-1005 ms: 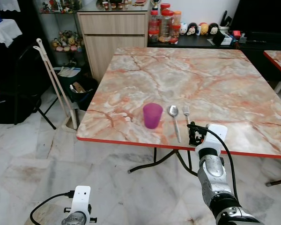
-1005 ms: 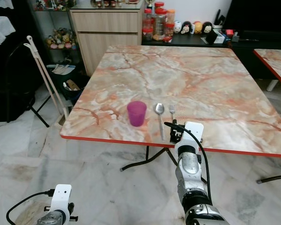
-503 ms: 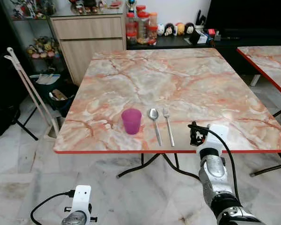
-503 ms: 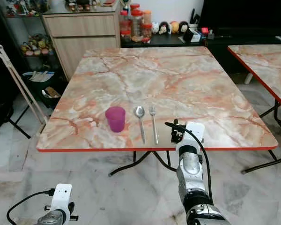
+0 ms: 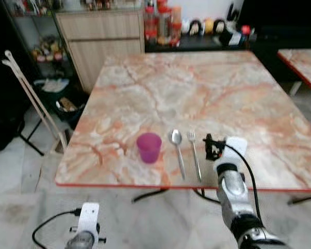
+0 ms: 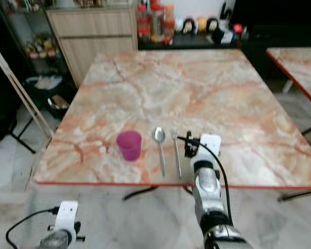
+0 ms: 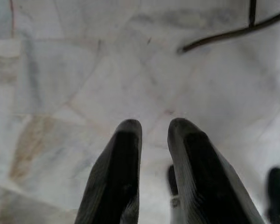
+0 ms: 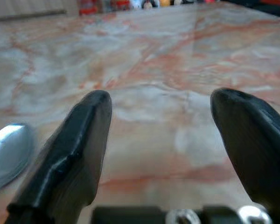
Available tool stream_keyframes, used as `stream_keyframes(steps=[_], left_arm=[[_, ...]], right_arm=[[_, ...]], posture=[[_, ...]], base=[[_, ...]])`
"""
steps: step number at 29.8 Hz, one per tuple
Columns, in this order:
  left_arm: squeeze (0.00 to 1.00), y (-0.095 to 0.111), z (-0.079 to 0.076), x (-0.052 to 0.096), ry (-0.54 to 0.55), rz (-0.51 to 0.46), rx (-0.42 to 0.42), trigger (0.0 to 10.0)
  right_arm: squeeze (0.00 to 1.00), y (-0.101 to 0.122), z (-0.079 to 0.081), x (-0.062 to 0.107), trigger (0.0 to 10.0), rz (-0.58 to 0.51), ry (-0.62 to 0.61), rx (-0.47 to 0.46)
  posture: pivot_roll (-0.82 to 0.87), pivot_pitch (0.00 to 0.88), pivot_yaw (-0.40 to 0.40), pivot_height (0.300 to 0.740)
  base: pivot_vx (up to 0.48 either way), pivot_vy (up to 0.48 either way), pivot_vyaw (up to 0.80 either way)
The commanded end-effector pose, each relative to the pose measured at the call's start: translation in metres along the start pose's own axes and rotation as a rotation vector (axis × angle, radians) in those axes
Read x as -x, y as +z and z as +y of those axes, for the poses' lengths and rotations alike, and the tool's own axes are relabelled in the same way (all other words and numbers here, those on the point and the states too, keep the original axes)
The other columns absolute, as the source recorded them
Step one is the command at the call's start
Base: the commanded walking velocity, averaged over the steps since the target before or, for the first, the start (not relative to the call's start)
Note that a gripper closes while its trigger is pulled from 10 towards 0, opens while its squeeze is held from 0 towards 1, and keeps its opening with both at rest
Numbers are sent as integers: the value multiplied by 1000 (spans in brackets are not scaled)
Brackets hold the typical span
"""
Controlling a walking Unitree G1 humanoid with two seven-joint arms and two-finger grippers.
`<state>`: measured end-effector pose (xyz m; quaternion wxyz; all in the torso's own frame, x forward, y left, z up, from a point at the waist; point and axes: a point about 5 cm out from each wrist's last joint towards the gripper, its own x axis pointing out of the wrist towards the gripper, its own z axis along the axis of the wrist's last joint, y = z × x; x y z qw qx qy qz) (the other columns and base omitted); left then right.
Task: Setting the table
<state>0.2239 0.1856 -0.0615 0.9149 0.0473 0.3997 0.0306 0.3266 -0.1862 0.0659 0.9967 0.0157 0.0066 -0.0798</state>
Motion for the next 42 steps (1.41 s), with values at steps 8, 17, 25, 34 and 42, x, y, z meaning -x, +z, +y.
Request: stream_keyframes(steps=[8, 17, 25, 34, 42], left_arm=[[0, -8, 11, 2, 31, 25, 3, 10000], [0, -9, 12, 2, 30, 16, 18, 10000], [0, -10, 12, 2, 27, 20, 13, 10000], [0, -12, 15, 3, 29, 24, 0, 10000], [0, -15, 16, 4, 29, 33, -5, 10000]], right_arm=[[0, 1, 13, 0, 10000, -5, 33, -19], [0, -2, 24, 8, 10000, -1, 67, 2], [0, -11, 23, 19, 10000, 94, -6, -23], [0, -13, 14, 34, 10000, 217, -67, 17], [0, -16, 14, 47, 10000, 322, 0, 72]], posture=[[-43, 0, 20, 740], [-41, 0, 17, 740], [-50, 0, 23, 740], [-42, 0, 14, 740], [-50, 0, 15, 740]], base=[[319, 0, 0], [0, 0, 0], [0, 0, 0], [0, 0, 0], [0, 0, 0]])
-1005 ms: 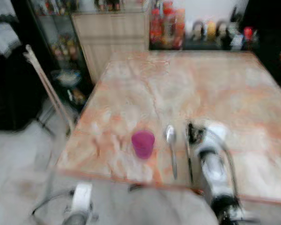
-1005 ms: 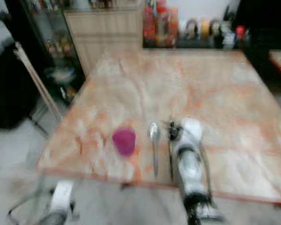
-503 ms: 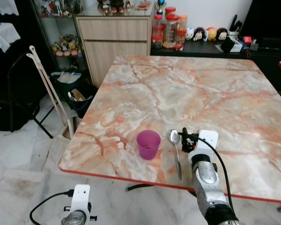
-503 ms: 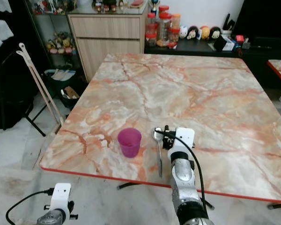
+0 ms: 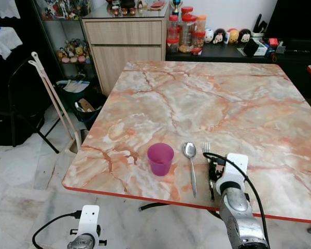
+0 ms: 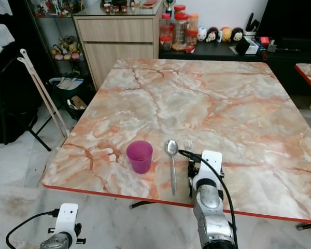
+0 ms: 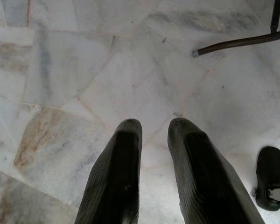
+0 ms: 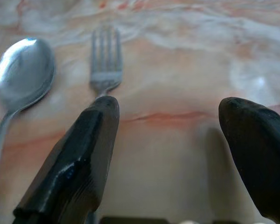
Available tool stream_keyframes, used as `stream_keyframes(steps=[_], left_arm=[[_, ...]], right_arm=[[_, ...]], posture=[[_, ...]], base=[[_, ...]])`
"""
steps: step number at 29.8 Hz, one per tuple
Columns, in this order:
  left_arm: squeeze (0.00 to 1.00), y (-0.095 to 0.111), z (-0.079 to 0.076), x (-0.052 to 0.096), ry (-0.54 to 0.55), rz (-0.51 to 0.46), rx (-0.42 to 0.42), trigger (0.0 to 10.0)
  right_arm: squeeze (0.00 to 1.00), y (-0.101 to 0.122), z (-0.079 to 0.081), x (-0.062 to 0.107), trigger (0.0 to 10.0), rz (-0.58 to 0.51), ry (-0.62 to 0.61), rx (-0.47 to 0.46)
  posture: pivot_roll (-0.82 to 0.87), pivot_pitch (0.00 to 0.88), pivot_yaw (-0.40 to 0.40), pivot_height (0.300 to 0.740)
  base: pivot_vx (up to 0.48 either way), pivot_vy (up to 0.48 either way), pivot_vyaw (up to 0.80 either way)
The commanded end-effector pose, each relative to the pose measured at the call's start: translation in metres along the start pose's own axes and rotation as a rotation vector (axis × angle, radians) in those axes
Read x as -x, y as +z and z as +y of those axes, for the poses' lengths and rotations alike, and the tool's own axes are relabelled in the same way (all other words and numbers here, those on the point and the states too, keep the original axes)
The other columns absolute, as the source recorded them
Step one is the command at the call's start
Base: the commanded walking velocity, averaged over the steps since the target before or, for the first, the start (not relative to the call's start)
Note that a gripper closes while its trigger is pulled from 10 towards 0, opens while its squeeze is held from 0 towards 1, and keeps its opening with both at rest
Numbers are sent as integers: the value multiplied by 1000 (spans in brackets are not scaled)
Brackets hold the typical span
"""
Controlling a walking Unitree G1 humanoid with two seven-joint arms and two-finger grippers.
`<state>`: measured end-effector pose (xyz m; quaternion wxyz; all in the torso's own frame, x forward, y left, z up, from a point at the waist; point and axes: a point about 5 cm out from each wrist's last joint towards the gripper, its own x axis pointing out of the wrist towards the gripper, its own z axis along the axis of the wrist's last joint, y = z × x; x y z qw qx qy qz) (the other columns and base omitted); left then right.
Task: Setting the table
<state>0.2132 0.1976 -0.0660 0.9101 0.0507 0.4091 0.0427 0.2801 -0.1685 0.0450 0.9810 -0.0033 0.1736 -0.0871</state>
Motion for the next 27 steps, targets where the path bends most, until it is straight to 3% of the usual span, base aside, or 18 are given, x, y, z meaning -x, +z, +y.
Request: stream_keyframes(steps=[1, 7, 14, 27], left_arm=[[0, -3, 4, 1, 6, 9, -5, 10000], [0, -1, 3, 0, 11, -1, 14, 10000], [0, -2, 4, 0, 11, 1, 18, 10000], [0, -2, 3, 0, 7, 5, 16, 10000]], right_arm=[[0, 7, 4, 3, 10000, 2, 35, 17], [0, 18, 10, 8, 10000, -39, 91, 4], [0, 23, 7, 11, 10000, -37, 72, 10], [0, 10, 5, 9, 10000, 25, 79, 24]], posture=[[-50, 0, 13, 740], [-46, 0, 8, 740], [-47, 0, 10, 740], [-47, 0, 6, 740]], base=[[0, 0, 0], [0, 0, 0], [0, 0, 0], [0, 0, 0]])
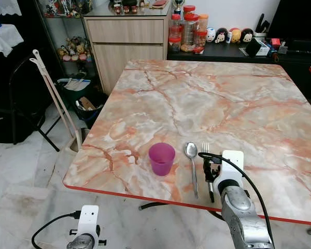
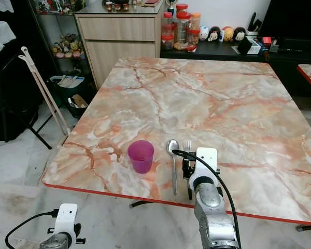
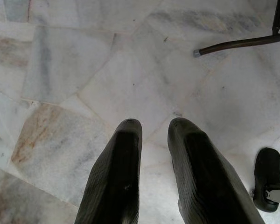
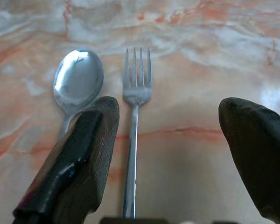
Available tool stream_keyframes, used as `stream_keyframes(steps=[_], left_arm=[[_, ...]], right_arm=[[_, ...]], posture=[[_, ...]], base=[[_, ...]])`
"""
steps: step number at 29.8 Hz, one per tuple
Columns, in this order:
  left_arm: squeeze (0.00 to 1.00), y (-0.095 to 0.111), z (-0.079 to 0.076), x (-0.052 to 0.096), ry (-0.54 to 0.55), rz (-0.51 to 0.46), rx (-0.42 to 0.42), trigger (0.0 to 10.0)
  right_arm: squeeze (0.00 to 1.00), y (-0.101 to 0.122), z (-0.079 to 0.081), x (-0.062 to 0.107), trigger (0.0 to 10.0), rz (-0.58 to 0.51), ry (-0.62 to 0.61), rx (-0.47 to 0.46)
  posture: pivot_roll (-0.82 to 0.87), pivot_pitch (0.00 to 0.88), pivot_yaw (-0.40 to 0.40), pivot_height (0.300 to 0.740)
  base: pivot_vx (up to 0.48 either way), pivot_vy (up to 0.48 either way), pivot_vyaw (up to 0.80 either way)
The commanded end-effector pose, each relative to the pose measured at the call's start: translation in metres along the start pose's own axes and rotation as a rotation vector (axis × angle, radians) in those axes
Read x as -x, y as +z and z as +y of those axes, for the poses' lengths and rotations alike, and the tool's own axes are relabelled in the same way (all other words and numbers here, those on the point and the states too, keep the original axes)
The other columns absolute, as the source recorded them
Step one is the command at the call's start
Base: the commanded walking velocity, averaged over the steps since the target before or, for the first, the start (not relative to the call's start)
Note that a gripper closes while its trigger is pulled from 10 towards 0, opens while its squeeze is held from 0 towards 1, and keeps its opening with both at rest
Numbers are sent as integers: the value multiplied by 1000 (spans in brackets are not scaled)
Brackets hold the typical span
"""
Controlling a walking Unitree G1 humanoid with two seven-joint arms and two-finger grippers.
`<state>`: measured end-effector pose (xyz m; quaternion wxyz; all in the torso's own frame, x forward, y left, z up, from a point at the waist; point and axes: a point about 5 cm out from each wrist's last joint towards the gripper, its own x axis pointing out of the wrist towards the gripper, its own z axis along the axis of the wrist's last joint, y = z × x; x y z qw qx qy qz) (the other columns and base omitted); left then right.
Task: Setting the table
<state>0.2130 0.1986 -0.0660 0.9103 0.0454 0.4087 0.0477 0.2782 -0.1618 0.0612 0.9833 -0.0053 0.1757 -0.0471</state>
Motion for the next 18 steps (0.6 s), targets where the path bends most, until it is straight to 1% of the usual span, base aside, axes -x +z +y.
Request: stream_keyframes(steps=[1, 6, 12, 18], left_arm=[[0, -2, 2, 0, 2, 5, 3, 10000], [0, -1, 1, 0, 2, 1, 5, 10000], [0, 0, 1, 0, 1, 0, 4, 10000], [0, 1, 0, 0, 2, -2, 9, 10000]], right_arm=[[0, -5, -1, 0, 10000, 23, 1, 5], [0, -11, 3, -2, 10000, 44, 40, 20], [0, -12, 6, -5, 10000, 43, 74, 24], [0, -11, 6, -8, 10000, 44, 73, 29]], posture=[[-47, 0, 6, 740], [-46, 0, 4, 740], [-46, 0, 4, 740], [-42, 0, 1, 740]], base=[[0, 0, 0], [0, 0, 0], [0, 0, 0], [0, 0, 0]])
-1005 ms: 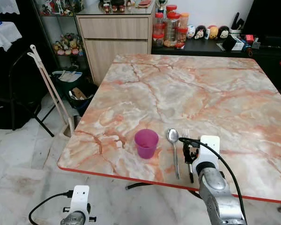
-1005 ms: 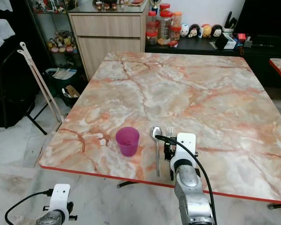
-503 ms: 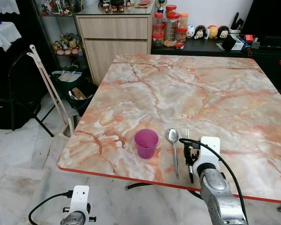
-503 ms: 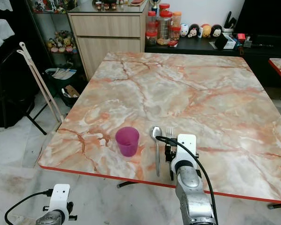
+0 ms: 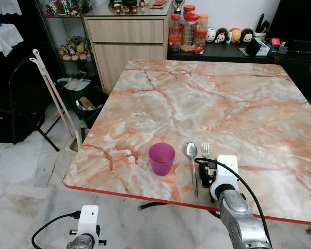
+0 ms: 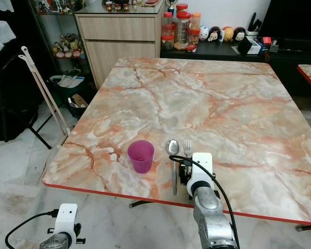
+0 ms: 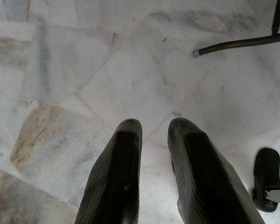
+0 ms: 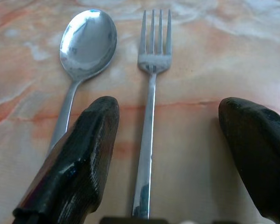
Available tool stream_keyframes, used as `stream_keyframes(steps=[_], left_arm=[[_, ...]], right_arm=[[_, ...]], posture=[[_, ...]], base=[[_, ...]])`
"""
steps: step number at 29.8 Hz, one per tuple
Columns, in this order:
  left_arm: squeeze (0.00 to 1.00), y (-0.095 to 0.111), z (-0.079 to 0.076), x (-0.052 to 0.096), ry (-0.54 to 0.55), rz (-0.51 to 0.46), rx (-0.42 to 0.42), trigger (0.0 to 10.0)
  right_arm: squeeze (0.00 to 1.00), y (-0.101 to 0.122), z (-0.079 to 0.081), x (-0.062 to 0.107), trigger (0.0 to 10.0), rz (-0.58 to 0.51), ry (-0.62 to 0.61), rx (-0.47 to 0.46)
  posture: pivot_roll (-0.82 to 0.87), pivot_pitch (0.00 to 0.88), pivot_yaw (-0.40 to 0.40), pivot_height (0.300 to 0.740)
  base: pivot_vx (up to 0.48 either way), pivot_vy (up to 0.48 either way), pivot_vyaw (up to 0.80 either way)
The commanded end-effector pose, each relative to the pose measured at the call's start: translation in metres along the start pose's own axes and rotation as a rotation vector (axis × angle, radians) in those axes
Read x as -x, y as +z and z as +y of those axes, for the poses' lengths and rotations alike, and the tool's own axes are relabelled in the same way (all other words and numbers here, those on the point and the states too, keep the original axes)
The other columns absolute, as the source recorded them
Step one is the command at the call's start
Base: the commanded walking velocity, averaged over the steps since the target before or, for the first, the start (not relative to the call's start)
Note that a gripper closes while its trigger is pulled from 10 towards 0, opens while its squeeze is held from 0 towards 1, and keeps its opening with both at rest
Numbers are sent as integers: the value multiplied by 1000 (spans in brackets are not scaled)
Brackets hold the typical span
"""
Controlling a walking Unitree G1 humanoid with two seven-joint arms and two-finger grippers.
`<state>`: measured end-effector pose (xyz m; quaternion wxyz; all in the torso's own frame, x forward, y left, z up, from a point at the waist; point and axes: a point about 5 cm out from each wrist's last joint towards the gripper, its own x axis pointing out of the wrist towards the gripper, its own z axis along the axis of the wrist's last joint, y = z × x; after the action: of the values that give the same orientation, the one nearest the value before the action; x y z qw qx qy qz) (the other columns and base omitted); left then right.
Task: Setting the table
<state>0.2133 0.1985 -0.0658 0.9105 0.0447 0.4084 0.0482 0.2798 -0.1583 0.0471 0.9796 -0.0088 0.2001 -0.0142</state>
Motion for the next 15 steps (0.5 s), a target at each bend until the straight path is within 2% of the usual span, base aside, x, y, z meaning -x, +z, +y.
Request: stream_keyframes(steps=[1, 10, 15], left_arm=[[0, 1, 0, 0, 1, -1, 8, 10000], [0, 0, -1, 0, -7, 5, 3, 10000], [0, -1, 0, 0, -5, 11, -10, 10000]], right_arm=[[0, 2, 1, -3, 10000, -4, 8, 10], [0, 0, -8, -7, 10000, 6, -33, -6], [0, -4, -2, -9, 10000, 27, 14, 8]], posture=[[-42, 0, 1, 740], [-44, 0, 2, 740], [-46, 0, 1, 740]], base=[[0, 0, 0], [0, 0, 0], [0, 0, 0]])
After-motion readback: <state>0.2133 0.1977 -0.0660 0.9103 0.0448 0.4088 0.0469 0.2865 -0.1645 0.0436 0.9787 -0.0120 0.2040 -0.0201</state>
